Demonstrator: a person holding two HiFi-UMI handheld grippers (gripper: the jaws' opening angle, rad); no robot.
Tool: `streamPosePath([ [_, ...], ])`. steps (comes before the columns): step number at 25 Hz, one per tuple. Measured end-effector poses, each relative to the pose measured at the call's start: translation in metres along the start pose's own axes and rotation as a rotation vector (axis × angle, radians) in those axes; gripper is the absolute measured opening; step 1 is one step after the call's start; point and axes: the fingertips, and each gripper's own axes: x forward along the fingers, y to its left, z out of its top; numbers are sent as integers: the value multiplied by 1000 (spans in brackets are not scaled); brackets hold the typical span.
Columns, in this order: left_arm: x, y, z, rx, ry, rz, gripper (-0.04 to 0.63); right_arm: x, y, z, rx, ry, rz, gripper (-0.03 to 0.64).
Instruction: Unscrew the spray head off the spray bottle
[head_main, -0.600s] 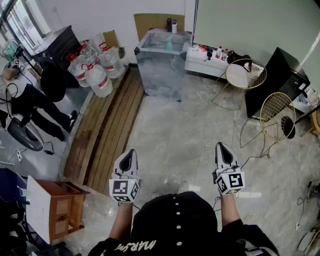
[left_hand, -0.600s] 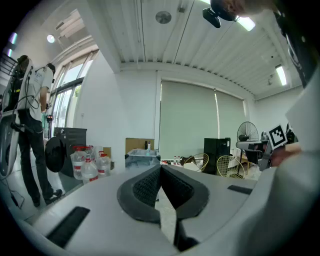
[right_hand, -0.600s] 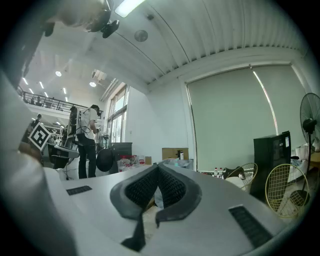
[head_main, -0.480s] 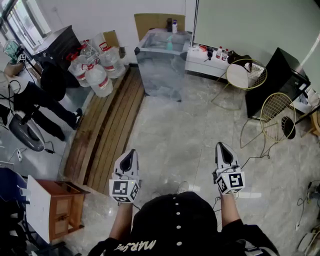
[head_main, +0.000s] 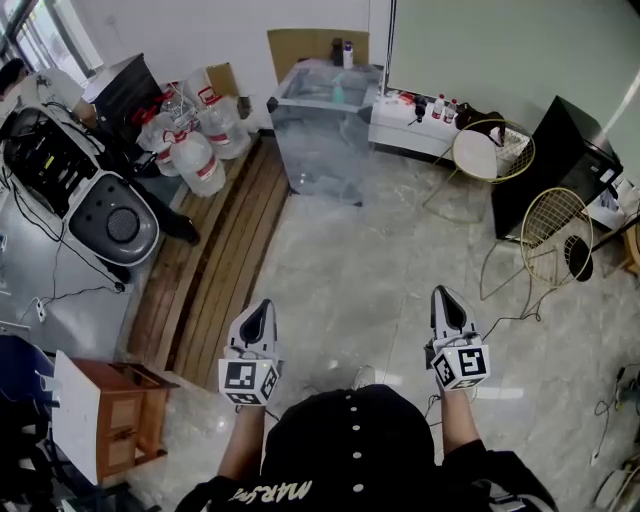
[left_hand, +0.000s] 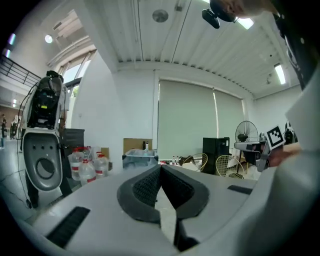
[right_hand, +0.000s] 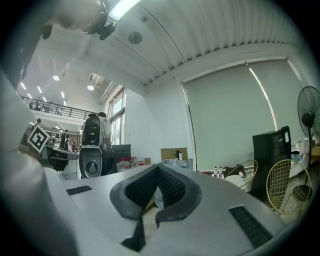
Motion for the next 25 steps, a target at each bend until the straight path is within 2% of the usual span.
streamPosePath([
  [6, 19, -23, 5, -2, -4, 23, 25, 6, -29, 0, -11, 12, 30, 12],
  [11, 30, -42, 12, 32, -19, 53, 25, 16, -49, 2, -16, 8, 86, 12],
  [18, 44, -37, 4, 22, 4, 81, 25, 37, -67, -2, -14, 13, 101, 12],
  [25, 82, -24, 5, 9, -7, 56, 25, 63, -75, -4, -34, 19, 81, 12],
])
